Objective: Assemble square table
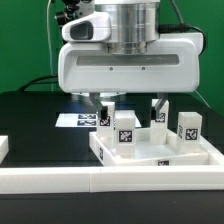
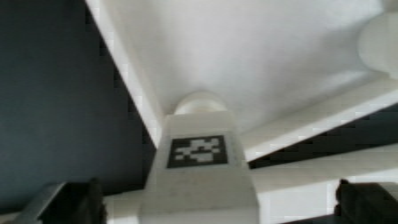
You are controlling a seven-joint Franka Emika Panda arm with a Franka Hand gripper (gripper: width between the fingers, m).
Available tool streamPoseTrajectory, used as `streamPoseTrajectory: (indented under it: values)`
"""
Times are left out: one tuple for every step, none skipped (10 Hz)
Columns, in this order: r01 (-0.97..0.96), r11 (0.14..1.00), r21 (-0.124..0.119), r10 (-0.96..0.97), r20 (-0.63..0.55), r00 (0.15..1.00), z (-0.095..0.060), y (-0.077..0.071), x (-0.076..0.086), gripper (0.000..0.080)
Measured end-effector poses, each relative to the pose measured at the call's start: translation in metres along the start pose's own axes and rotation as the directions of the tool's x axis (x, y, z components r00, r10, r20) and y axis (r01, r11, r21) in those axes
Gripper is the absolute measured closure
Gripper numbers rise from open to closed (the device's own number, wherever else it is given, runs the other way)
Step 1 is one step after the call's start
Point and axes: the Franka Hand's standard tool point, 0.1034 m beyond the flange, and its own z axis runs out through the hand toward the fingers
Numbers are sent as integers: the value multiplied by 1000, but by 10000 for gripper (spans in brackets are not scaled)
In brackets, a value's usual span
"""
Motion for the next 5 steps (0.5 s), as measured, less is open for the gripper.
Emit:
streamPoseTrajectory:
  values:
    - [-12,1000,0,12,0,1000,0,-2,0,151]
    - [-6,1000,-2,6,-1,1000,0,-3,0,151]
    - [-2,1000,-7,2,-5,1000,1,-1,1,151]
    - [11,1000,-14,-11,-7,1000,1,0,1,151]
    - [30,999,-29,-31,-24,999,1,1,4,151]
